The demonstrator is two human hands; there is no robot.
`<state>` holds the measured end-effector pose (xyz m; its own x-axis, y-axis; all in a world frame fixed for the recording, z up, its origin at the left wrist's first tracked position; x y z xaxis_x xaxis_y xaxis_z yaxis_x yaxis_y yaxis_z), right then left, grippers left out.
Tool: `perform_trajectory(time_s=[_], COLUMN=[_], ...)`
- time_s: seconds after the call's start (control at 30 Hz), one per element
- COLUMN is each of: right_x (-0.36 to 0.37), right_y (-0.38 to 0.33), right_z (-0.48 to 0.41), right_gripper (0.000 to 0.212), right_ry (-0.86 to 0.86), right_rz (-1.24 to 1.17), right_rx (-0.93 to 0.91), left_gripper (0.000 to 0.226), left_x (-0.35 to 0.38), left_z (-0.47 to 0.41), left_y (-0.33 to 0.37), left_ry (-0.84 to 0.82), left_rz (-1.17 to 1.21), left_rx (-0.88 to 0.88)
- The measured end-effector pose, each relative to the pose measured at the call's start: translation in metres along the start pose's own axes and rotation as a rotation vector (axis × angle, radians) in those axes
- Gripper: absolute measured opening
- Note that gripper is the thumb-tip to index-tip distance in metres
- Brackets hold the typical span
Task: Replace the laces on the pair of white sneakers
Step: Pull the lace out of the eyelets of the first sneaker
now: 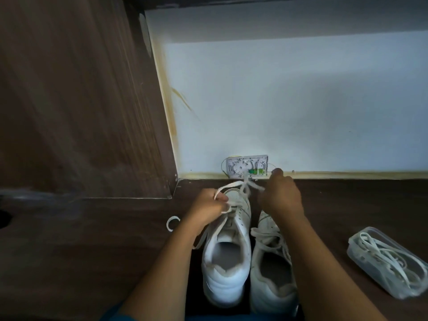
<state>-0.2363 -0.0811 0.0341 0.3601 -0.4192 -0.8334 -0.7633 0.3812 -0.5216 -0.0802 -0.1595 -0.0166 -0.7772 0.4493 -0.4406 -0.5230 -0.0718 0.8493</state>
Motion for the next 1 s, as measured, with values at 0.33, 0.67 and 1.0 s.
perform_trajectory(time_s=[0.33, 0.67, 1.0], right_x=[0.046, 0.047, 0.002], right_y=[-0.061, -0.068, 0.029], right_z=[0.015, 0.024, 0.002], right_gripper=[0.042, 0.024, 0.056], right_ry=[-0.338, -0.434, -0.082], right_rz=[-0.314, -0.846, 0.071], right_rx=[-0.397, -0.217, 0.184], left_gripper=[0.019, 0.045, 0.002], left_x=[-0.012, -0.016, -0.003], left_z=[0.008, 0.006, -0.016], left_y=[0.005, 0.011, -0.015], left_ry=[-0.231, -0.155, 0.048], left_rz=[0.736, 0.698, -0.133], left_rx=[-0.019, 0.094, 0.119])
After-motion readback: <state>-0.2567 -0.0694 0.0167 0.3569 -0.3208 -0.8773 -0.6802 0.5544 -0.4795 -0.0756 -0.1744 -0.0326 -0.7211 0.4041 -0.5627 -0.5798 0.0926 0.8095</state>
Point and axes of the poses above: each hand's wrist, its own z-axis away from the middle knuckle, its own x-axis out of the palm, y = z × x, the point moved 9 cm from there along -z, towards the middle knuckle, and after that the axes turned 8 degrees about -x, right-handed, at the moved point
